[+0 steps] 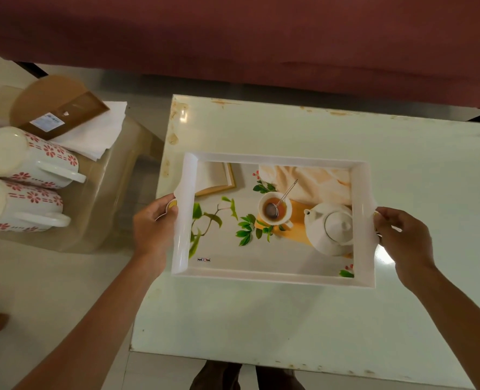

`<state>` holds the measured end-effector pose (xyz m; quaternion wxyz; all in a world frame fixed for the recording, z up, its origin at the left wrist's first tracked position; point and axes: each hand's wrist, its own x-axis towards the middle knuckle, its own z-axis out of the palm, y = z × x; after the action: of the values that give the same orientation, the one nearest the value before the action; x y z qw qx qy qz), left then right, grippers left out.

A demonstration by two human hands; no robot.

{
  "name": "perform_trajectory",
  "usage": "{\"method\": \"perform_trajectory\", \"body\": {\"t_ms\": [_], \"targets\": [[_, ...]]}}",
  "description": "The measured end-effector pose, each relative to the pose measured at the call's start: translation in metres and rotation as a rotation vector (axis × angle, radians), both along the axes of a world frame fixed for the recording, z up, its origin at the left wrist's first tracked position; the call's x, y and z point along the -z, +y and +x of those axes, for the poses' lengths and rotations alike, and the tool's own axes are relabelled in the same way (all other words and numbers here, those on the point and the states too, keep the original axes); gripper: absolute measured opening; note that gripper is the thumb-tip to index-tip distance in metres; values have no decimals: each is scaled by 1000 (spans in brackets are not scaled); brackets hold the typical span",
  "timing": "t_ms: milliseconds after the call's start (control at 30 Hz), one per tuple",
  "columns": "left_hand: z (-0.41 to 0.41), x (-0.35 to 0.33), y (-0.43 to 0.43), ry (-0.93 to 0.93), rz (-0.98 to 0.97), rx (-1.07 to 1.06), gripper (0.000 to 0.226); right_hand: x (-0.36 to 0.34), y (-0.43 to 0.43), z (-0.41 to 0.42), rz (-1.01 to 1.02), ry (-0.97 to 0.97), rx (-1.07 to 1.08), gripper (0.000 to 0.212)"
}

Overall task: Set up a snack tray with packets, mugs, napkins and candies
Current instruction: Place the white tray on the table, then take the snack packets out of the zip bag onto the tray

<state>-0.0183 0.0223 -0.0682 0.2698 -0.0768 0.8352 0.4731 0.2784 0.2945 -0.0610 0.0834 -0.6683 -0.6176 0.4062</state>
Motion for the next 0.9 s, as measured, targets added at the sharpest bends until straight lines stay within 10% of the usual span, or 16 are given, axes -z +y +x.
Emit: {"method": "perform_trajectory", "body": {"t_ms": [567,900], "targets": [[35,-94,-43,392,-188,424,40,-55,-66,-38,401,22,-543,42],[25,-162,-110,535,-78,175,36,-105,-128,-70,334,42,-654,42]]}}
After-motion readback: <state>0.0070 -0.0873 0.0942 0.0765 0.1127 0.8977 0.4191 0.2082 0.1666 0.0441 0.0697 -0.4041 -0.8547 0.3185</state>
